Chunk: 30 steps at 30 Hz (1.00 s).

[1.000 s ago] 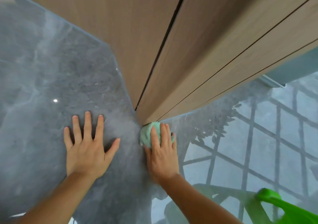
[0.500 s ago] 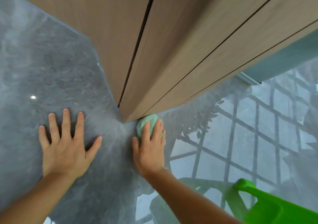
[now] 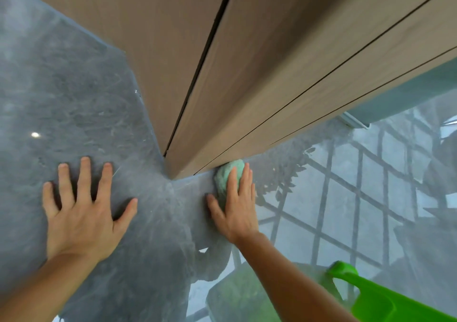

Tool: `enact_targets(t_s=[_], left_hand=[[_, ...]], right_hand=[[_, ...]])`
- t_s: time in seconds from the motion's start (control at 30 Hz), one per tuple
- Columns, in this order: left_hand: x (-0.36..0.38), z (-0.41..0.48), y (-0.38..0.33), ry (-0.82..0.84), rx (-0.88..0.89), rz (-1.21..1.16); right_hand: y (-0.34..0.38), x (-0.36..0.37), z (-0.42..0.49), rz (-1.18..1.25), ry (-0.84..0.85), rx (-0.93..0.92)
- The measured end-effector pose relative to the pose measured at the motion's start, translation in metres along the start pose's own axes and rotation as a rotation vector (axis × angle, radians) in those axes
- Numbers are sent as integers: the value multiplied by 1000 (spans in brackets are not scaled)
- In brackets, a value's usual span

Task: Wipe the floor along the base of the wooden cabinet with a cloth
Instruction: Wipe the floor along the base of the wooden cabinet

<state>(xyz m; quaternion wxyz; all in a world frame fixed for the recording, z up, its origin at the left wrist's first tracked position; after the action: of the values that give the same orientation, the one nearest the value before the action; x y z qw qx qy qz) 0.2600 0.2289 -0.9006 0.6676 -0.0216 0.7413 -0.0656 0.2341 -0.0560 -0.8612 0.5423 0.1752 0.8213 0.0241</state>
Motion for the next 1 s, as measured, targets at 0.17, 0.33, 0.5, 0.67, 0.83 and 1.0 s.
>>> enact_targets(t_s=[0.17,0.33,0.5,0.67,0.83,1.0], left_hand=[[-3,2,-2,32,-17,-1],[0,2,2,33,-24,-11],[-1,2,1,32,-21,-19],[1,1,3,33,-13,-15],[-1,1,-1,58,-20,-9],[-10,0,-4,92,-24,-11]], right_hand=[[27,6,-8,266,-88,28],[31,3,-12,229,-106,-88],[27,16,-9,40,-126,-15],[-1,14,2,-105,-121,54],[1,10,2,-47,-56,78],[57,51,-29,-251,-2,-390]])
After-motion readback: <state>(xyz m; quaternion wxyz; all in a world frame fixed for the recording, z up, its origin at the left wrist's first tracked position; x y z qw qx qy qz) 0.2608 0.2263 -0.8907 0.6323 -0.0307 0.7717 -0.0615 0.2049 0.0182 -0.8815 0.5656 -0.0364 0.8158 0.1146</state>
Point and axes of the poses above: each hand's wrist, its own z-axis towards the middle knuckle, its own x-axis out of the palm, y = z × x, the point moved 1 cm from there along z, towards the middle knuckle, and after that the axes turned 9 degrees about y, right-handed, at the moved point
